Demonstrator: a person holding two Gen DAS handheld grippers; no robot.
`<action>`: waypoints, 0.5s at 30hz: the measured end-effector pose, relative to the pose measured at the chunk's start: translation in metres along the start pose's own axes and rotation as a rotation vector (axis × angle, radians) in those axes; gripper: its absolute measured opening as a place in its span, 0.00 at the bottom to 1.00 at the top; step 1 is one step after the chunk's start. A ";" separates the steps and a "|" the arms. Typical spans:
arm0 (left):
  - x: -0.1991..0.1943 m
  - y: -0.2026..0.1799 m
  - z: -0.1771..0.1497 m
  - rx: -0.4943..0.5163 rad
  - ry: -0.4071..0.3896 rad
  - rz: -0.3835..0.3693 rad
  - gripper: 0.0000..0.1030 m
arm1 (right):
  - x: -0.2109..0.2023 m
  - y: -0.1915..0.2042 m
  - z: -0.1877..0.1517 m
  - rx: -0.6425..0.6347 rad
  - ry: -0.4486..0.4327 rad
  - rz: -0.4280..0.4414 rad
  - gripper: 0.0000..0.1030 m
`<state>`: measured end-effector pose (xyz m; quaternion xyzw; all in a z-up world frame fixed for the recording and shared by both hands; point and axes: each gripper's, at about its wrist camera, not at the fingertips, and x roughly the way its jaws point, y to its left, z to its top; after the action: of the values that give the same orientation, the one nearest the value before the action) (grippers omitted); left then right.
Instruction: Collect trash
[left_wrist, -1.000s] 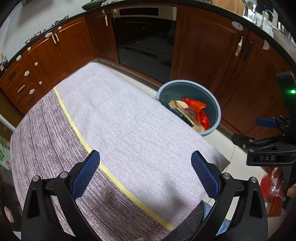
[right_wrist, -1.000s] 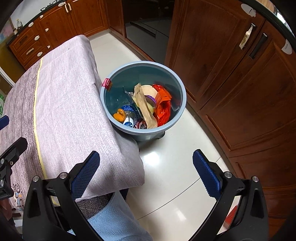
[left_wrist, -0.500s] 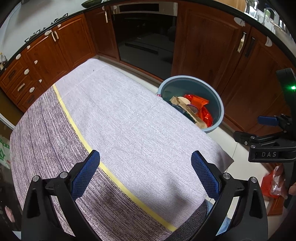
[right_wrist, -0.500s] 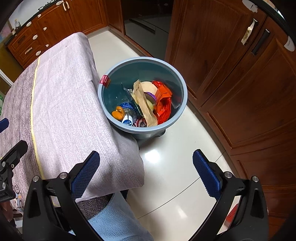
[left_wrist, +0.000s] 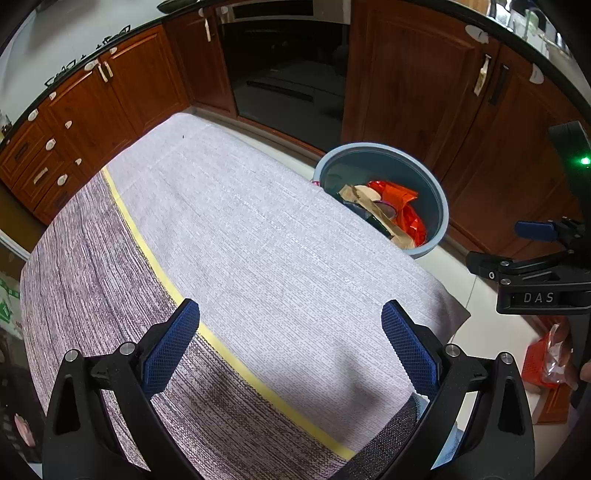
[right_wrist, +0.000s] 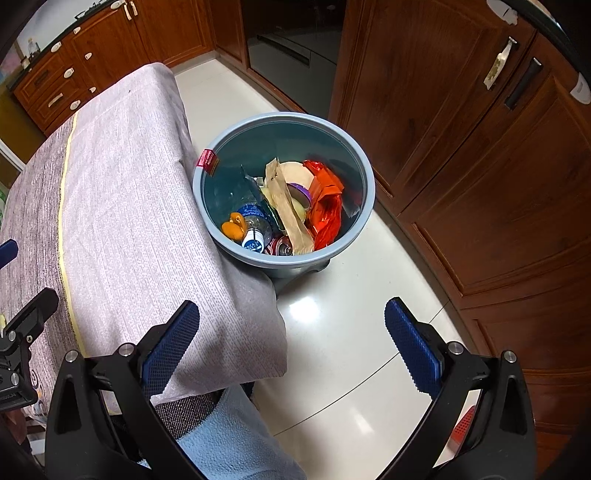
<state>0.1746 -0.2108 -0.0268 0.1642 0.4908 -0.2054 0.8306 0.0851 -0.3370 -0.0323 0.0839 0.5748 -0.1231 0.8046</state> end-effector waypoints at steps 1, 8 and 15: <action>0.000 0.000 0.000 0.000 0.002 0.001 0.96 | 0.000 0.001 0.000 0.000 0.000 0.001 0.94; 0.002 0.000 0.000 -0.002 0.009 0.004 0.96 | -0.001 0.002 0.001 -0.004 0.000 -0.001 0.94; 0.002 -0.001 0.001 0.003 0.018 0.003 0.96 | -0.001 0.003 0.004 -0.007 0.001 -0.002 0.94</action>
<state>0.1758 -0.2122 -0.0285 0.1680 0.4976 -0.2037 0.8262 0.0890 -0.3349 -0.0301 0.0805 0.5756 -0.1220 0.8046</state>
